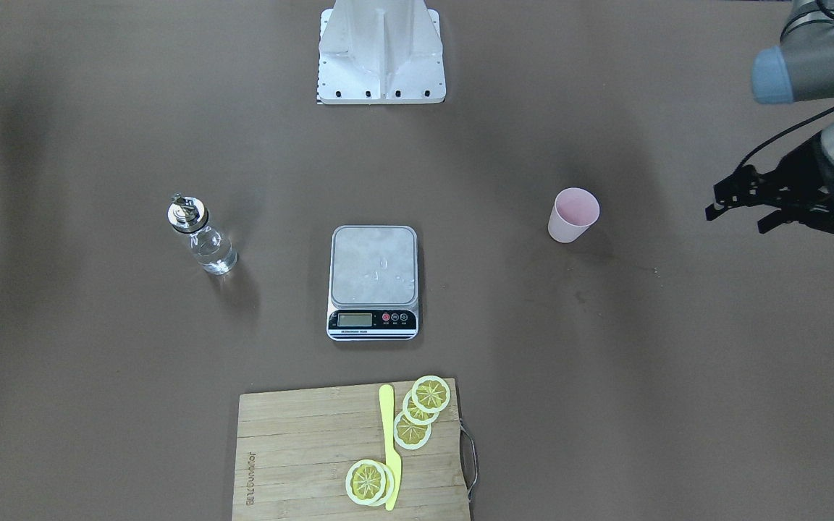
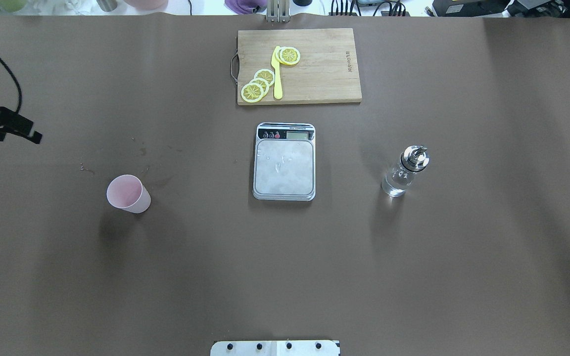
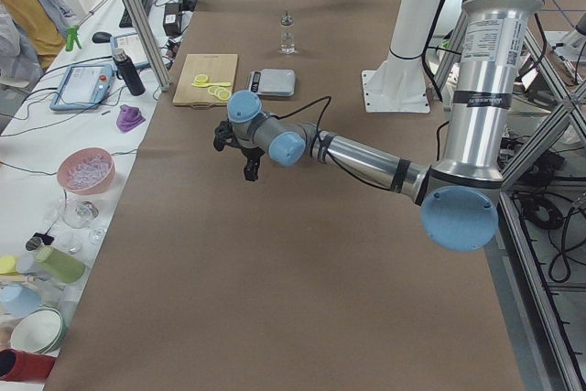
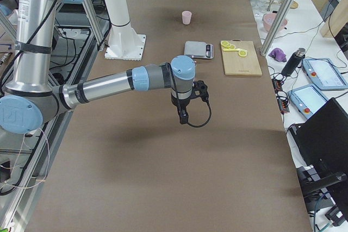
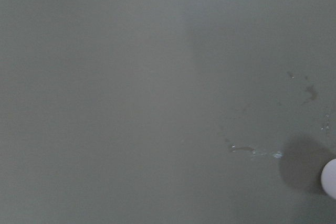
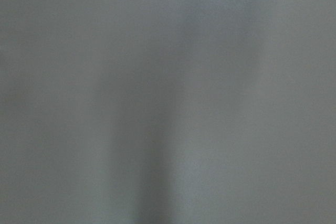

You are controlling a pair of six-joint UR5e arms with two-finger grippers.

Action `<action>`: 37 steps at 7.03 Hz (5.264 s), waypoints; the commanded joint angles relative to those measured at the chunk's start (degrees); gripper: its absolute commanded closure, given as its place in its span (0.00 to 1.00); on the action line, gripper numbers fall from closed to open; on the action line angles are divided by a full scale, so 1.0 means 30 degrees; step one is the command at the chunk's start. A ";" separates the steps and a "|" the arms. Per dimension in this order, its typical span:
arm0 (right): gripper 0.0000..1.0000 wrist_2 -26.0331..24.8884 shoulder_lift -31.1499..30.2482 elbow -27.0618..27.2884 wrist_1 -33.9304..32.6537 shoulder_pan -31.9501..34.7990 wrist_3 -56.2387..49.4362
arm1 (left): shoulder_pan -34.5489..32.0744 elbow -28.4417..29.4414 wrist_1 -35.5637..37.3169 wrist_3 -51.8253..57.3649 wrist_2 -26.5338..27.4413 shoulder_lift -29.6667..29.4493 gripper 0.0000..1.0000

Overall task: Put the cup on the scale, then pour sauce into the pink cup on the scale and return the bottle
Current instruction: 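Reach the left gripper to the pink cup and grasp it, then carry the pink cup with the left gripper onto the scale, then release the cup and lift the left gripper while the right arm approaches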

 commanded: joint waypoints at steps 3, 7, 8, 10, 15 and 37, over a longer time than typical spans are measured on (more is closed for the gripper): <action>0.00 0.0227 0.0083 0.0026 0.0011 -0.0057 0.0000 | 0.4213 -0.0271 0.0027 -0.4560 0.2624 -0.1755 0.03; 0.00 0.0550 0.0083 -0.0003 0.0011 -0.0086 0.0000 | 0.5890 -0.0212 0.0027 -0.4502 0.2659 -0.0994 0.13; 0.00 0.0551 0.0083 -0.0004 0.0011 -0.0086 0.0000 | 0.5919 -0.0183 0.0027 -0.4502 0.2659 -0.0993 0.22; 0.00 0.0580 0.0083 0.0055 0.0011 -0.0086 0.0000 | 0.6007 -0.0066 0.0027 -0.4531 0.2630 -0.1080 0.65; 0.00 0.0785 0.0753 0.0143 0.0011 -0.0115 -0.0059 | 0.6241 -0.0124 0.0666 -0.5606 0.2454 -0.3176 1.00; 0.04 0.4507 0.3774 0.0409 0.2110 -0.4626 0.0176 | 0.6361 0.3221 0.3924 -0.9776 0.5266 -1.1723 0.03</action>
